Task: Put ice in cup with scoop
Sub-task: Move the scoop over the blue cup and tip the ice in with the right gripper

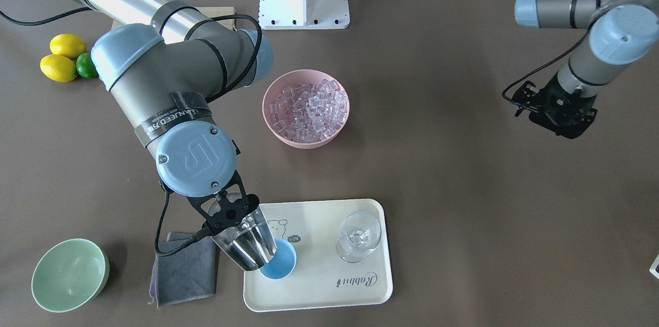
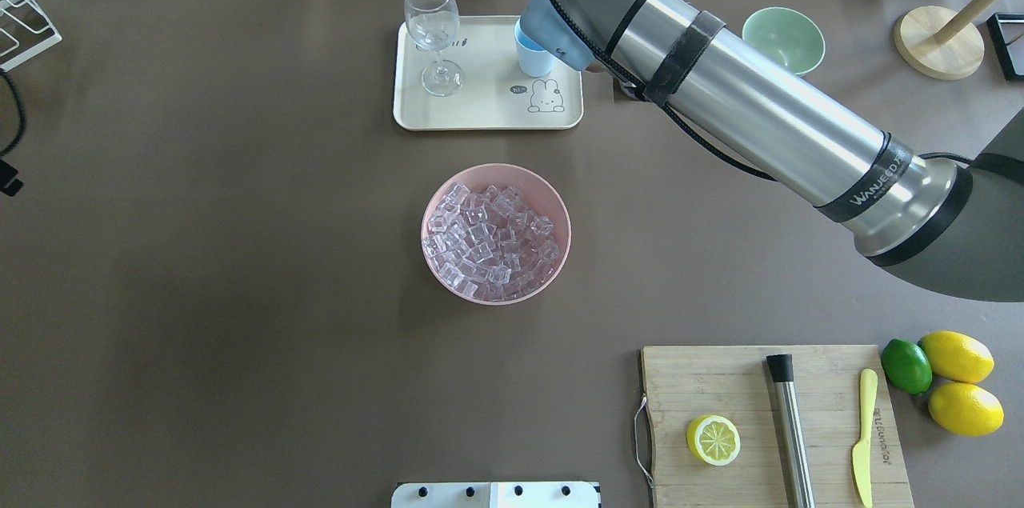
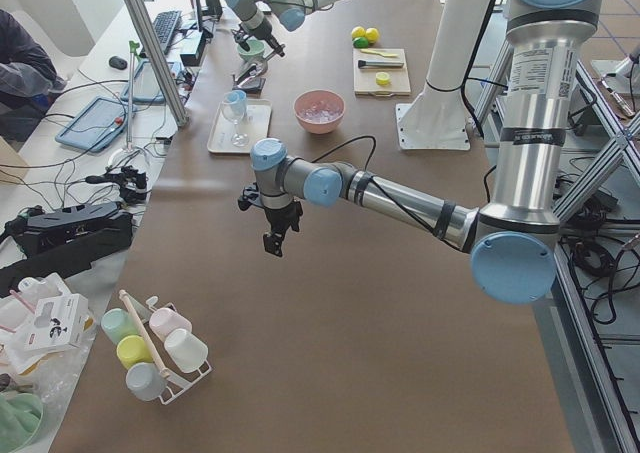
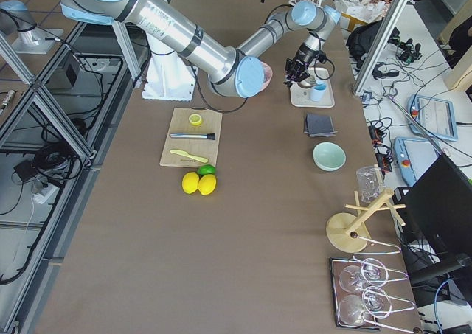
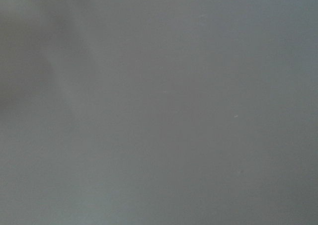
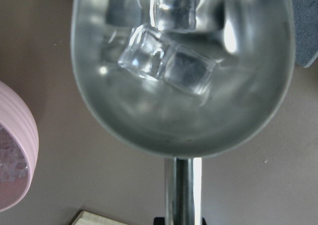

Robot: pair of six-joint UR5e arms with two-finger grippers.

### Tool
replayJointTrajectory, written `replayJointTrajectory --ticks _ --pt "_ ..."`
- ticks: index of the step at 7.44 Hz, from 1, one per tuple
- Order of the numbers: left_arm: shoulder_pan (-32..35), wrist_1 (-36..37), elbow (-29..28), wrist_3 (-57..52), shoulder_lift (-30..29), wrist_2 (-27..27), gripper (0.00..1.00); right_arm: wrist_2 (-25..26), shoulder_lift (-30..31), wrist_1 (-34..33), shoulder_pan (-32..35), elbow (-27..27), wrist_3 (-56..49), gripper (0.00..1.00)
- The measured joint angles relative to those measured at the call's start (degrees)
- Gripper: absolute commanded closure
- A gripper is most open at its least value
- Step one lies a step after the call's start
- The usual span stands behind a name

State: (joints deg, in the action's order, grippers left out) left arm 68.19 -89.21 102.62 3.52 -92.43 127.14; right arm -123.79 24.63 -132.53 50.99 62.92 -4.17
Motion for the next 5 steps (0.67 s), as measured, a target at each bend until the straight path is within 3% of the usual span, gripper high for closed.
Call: replayJointTrajectory --ticks 3,5 --pt "15.2 0.0 -2.7 0.0 7.4 4.8 0.02 -0.5 -2.1 -6.3 -0.1 -0.6 -2.6 1.0" --pt "21.3 -0.1 -6.5 0.0 8.2 5.3 0.02 0.1 -4.4 -7.3 0.0 -4.3 -3.8 1.0"
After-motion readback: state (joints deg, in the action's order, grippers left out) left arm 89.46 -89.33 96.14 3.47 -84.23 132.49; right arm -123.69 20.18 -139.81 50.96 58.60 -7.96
